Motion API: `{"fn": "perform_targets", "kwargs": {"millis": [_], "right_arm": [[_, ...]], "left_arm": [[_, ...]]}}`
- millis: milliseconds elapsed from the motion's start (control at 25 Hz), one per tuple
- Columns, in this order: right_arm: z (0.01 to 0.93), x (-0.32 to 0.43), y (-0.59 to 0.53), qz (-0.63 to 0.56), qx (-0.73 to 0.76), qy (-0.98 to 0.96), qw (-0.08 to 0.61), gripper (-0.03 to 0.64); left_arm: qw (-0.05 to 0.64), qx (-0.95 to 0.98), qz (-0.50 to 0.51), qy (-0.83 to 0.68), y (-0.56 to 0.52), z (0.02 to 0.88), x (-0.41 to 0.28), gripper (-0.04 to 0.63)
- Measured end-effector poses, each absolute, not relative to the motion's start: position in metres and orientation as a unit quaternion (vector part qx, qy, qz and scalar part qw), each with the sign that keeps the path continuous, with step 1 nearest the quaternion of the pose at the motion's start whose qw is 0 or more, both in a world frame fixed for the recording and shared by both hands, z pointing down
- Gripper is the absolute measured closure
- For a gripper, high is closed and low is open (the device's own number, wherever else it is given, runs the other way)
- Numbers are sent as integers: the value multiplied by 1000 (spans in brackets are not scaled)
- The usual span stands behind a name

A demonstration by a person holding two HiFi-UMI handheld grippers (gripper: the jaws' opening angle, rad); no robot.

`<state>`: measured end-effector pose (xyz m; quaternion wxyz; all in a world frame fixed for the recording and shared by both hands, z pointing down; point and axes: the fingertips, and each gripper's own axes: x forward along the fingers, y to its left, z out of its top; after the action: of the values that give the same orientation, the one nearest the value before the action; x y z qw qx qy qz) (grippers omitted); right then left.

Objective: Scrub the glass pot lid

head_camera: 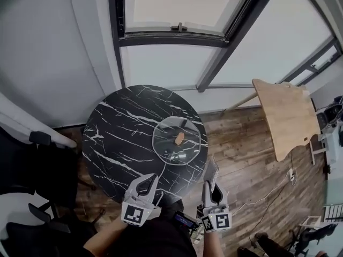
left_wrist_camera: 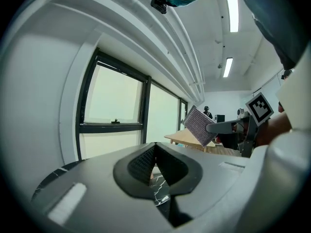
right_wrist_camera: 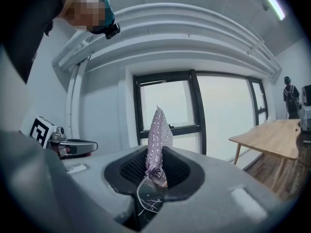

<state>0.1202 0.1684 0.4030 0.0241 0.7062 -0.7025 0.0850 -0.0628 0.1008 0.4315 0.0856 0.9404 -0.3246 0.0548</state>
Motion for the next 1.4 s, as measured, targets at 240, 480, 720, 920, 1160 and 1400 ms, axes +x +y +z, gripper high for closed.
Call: {"fn": "perform_targets", "kwargs": {"millis": [240,480,720,920,1160,1400], "right_arm": [[429,169,115,97,658,-746,40,540],[469,222,57,108,610,-782,68,540],[523,258,14,123,561,-810,117,540],[558,263,-13,132,491,-849,141,540],[622,260,-43,149,418,-874,198,540],[668,255,-95,98,357,-893,257,540]], "left_arm": [[71,926,101,-357,64,484,-11,547],[91,910,174,-365,17,551,49,496],[130,893,250,-350,-25,625,92,426],[166,880,308,-322,-36,681,117,371],[167,870,358,-296,-45,720,130,419],[189,871,350,-290,-45,721,131,426]]}}
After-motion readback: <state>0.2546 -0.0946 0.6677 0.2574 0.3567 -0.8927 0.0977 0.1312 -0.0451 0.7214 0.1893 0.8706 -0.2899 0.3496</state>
